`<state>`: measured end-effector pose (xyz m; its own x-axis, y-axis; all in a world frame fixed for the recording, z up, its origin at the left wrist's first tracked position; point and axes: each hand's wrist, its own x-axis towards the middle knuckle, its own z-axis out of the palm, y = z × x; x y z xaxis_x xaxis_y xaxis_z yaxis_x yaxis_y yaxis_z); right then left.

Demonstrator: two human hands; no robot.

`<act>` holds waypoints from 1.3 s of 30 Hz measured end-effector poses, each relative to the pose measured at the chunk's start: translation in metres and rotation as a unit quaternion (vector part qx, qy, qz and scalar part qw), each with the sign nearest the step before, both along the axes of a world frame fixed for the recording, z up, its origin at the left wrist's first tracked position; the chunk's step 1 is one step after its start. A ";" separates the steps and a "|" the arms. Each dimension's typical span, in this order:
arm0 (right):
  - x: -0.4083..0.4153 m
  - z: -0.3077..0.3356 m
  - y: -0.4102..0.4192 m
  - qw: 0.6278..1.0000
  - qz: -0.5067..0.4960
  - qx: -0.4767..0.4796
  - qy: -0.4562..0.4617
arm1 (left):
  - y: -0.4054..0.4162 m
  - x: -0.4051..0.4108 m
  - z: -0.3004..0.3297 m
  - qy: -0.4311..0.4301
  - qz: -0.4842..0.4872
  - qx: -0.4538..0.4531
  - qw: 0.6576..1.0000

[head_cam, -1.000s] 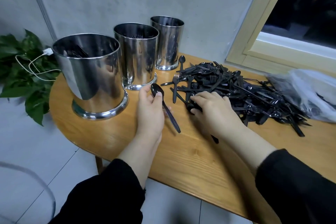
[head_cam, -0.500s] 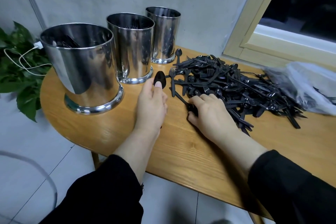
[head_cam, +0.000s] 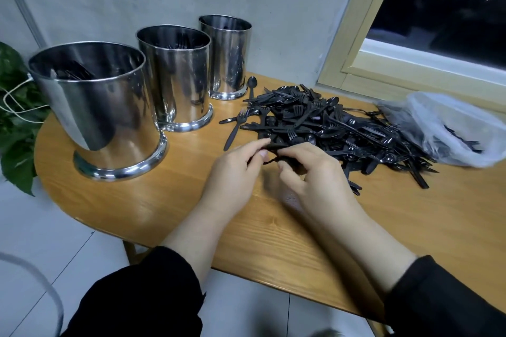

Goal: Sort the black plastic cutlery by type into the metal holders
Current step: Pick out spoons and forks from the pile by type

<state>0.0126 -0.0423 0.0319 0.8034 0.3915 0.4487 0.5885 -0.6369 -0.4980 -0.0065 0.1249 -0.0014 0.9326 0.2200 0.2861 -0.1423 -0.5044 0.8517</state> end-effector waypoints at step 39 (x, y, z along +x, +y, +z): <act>0.088 0.041 -0.087 0.968 -0.240 0.068 0.016 | -0.033 0.021 -0.003 -0.003 -0.024 -0.260 0.965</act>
<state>0.1003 -0.1290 0.0734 0.8922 -0.0905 0.4426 0.2250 -0.7605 -0.6092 0.0149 0.0915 -0.0046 0.9439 0.2920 0.1539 -0.1604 -0.0016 0.9870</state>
